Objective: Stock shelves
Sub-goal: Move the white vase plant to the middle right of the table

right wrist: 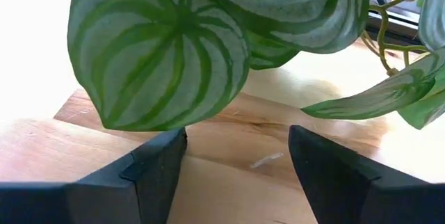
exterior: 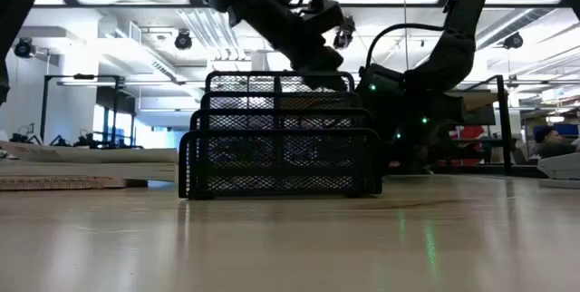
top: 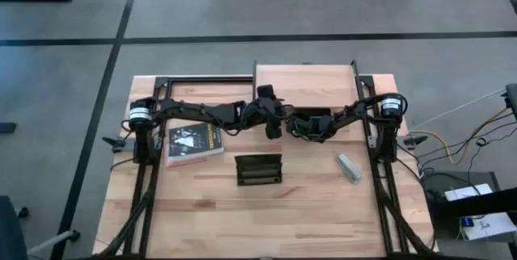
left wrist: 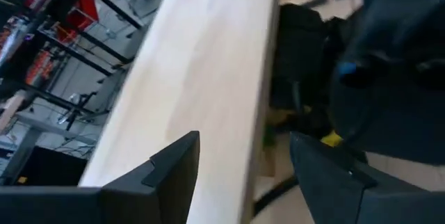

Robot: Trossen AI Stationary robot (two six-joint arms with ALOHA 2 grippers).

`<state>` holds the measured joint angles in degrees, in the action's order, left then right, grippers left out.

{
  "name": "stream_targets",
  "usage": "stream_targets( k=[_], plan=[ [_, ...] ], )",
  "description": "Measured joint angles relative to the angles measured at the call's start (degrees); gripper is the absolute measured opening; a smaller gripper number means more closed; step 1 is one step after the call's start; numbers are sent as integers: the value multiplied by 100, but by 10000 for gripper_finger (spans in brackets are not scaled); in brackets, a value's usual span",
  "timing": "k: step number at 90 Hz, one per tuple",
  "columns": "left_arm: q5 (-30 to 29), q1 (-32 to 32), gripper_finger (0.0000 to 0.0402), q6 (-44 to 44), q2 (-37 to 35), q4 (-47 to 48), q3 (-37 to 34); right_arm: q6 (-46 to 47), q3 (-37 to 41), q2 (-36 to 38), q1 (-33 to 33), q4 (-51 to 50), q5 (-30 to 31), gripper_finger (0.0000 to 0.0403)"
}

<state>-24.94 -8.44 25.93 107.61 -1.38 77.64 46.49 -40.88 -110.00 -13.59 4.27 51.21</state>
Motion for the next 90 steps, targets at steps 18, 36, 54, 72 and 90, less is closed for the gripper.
stream_targets(
  k=[18,36,54,72,90],
  plan=[
    [-11,-101,199,-36,90,-18,-150,-2,0,0,-2,7,-5,234],
    [-22,-147,207,58,90,-246,-285,-1,4,0,-2,4,4,244],
    [-283,-308,222,59,98,-573,-363,-4,7,0,-2,4,1,243],
    [-171,-469,221,59,101,-571,-365,-16,7,0,-2,15,-12,231],
    [-16,-517,204,591,101,-569,-365,-17,7,0,-4,20,-17,231]
  ],
)
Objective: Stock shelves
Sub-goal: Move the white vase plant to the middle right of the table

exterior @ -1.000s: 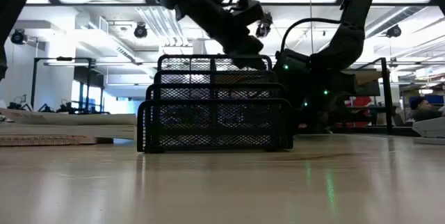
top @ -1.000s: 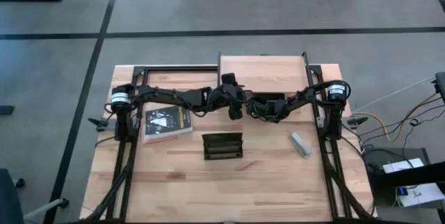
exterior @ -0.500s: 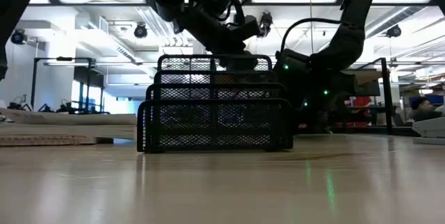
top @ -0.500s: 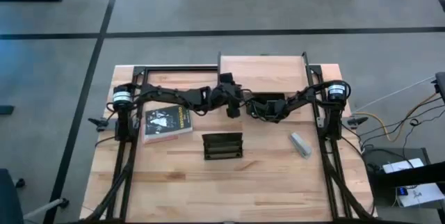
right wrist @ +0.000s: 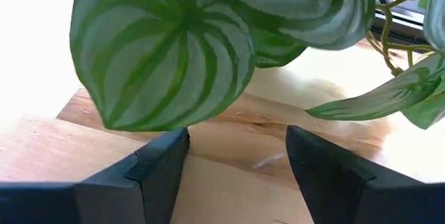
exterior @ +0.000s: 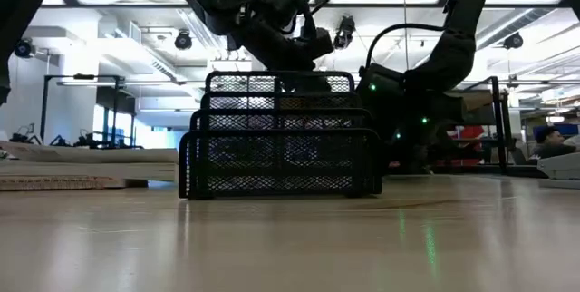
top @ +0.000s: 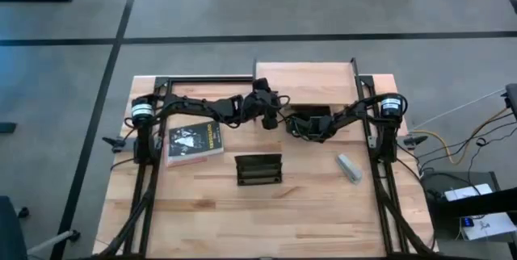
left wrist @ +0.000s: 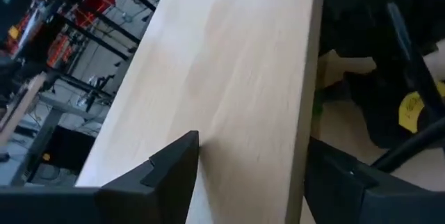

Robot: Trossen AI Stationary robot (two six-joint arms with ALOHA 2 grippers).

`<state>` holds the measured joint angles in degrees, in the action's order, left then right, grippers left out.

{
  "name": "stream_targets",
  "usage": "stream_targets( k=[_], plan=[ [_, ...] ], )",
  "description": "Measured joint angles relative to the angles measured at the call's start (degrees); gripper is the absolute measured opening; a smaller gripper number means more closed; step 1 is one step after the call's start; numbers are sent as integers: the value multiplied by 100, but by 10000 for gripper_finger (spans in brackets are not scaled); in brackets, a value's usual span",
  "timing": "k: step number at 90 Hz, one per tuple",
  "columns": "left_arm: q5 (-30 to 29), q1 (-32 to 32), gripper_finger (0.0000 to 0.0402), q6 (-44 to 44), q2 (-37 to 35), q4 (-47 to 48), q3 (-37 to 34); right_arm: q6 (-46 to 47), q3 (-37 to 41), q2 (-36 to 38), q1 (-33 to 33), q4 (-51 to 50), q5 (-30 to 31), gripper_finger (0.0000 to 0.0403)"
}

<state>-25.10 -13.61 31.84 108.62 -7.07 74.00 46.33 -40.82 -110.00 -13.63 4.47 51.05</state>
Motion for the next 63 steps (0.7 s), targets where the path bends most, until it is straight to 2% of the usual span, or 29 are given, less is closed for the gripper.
stream_targets(
  k=[32,46,63],
  plan=[
    [-69,-7,200,1822,104,36,9,8,3,0,0,1,24,247],
    [-124,-7,201,2504,465,-509,33,34,9,-2,0,25,37,242],
    [-984,37,188,2794,738,-1376,27,-49,4,-2,0,37,28,230]
  ],
)
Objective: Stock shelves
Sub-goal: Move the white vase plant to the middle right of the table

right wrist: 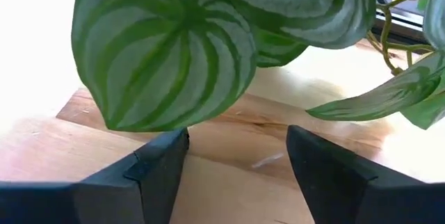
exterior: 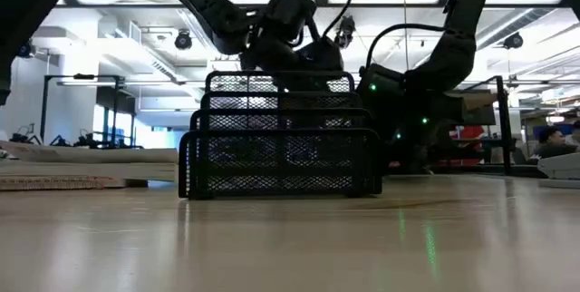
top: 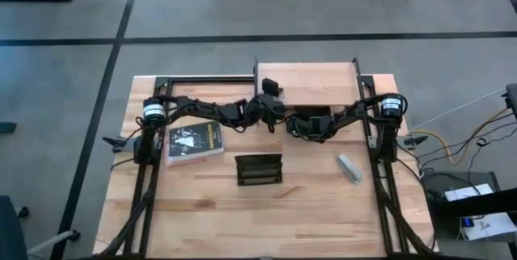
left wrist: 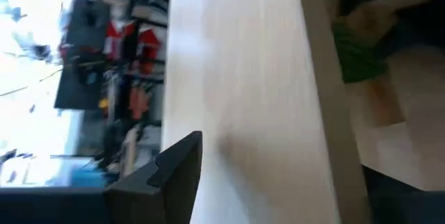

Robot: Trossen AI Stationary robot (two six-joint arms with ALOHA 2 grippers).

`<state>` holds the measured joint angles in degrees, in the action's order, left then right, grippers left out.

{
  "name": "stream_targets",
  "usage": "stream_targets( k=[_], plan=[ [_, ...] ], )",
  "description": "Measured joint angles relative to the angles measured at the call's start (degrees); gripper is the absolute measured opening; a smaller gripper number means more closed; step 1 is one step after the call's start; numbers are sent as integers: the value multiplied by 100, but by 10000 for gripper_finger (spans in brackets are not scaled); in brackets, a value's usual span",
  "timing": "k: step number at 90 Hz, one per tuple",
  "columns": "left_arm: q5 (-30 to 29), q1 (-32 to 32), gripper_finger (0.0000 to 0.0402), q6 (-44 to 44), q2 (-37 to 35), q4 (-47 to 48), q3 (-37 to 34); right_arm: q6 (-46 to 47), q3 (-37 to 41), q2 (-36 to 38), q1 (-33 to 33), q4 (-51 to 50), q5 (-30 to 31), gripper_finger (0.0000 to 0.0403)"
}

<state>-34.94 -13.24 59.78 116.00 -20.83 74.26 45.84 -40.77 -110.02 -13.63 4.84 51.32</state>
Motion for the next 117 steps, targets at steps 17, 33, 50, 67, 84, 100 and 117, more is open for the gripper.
stream_targets(
  k=[17,33,50,67,84,100,117],
  plan=[
    [-100,32,152,191,-36,84,-1,-18,0,0,0,2,3,227],
    [-373,105,111,489,-52,184,-1,3,4,0,0,2,25,235],
    [-853,220,106,656,-35,25,-16,5,7,0,0,2,36,240],
    [-1072,276,103,715,-66,35,-16,13,7,0,0,12,28,230],
    [-1082,285,103,682,-137,93,-16,-82,7,3,-14,20,38,228],
    [-1225,311,102,567,-234,275,-18,-297,15,180,-110,-55,-201,256],
    [-1255,313,102,330,-393,544,-22,-319,22,315,-207,-85,-398,293]
  ],
)
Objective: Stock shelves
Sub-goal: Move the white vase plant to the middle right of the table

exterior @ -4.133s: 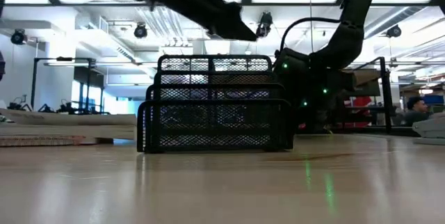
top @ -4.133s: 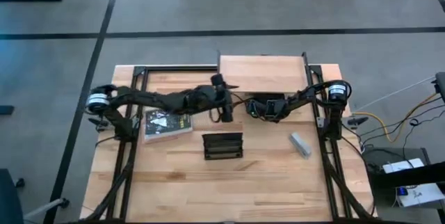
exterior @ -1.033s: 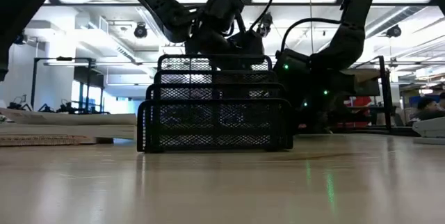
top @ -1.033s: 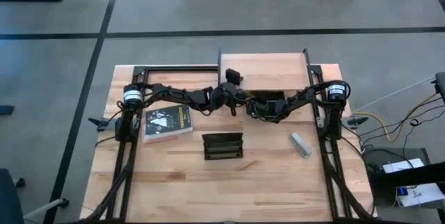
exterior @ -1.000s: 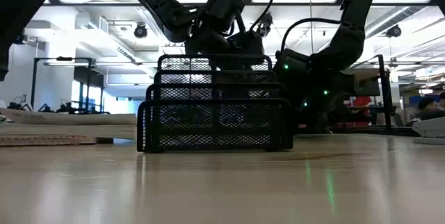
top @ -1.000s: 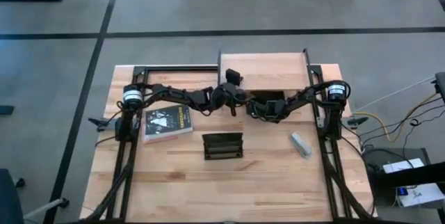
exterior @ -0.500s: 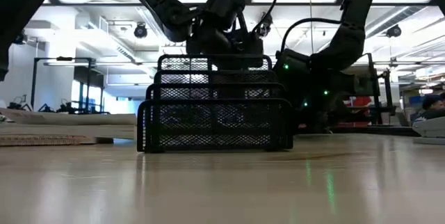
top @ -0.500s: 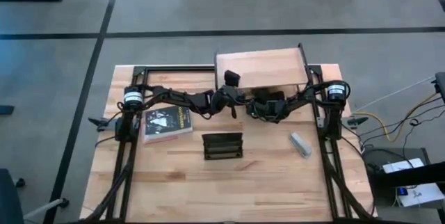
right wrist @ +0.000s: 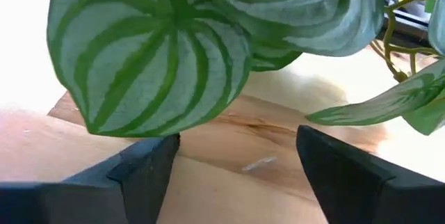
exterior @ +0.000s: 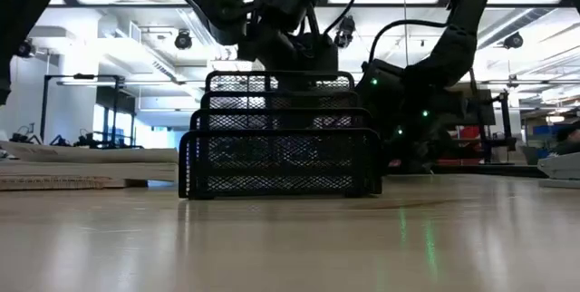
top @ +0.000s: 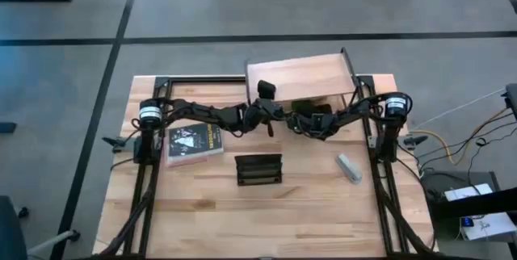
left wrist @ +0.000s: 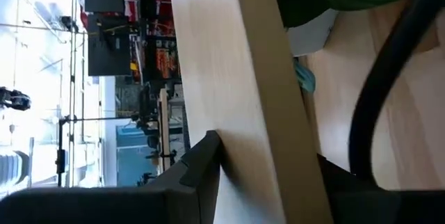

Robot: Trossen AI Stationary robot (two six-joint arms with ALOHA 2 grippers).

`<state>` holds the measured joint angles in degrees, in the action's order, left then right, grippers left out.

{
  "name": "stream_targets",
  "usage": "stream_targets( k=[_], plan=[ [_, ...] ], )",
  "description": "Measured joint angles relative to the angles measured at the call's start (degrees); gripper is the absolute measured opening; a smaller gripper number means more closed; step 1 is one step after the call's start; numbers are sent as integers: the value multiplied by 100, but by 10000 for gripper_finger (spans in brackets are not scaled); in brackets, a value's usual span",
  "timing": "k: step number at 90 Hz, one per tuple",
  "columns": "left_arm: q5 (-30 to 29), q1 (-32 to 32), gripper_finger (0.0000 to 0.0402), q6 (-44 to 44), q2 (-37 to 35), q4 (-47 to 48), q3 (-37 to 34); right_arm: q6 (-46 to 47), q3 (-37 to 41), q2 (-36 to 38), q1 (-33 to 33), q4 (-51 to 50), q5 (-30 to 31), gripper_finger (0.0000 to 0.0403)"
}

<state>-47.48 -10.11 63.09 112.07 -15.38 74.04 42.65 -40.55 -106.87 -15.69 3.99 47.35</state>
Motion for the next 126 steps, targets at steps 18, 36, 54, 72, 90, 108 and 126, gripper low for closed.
stream_targets(
  k=[18,36,54,72,90,108,126],
  plan=[
    [-20,60,102,-207,-94,250,-4,-30,2,11,-92,11,-88,324],
    [-15,116,102,-391,-223,451,-4,-124,-6,30,-264,177,-235,328],
    [33,133,106,-490,-369,424,-4,-516,-5,20,-458,794,-478,332],
    [35,130,101,-589,-402,445,-4,-756,-116,15,-606,833,-653,334],
    [15,131,105,-524,-410,500,-4,-1067,-302,6,-655,822,-763,335],
    [10,131,102,-572,-420,500,-4,-1131,-333,129,-725,541,-860,335],
    [24,131,102,-560,-472,494,-4,-969,-333,416,-728,-70,-844,335]
  ],
)
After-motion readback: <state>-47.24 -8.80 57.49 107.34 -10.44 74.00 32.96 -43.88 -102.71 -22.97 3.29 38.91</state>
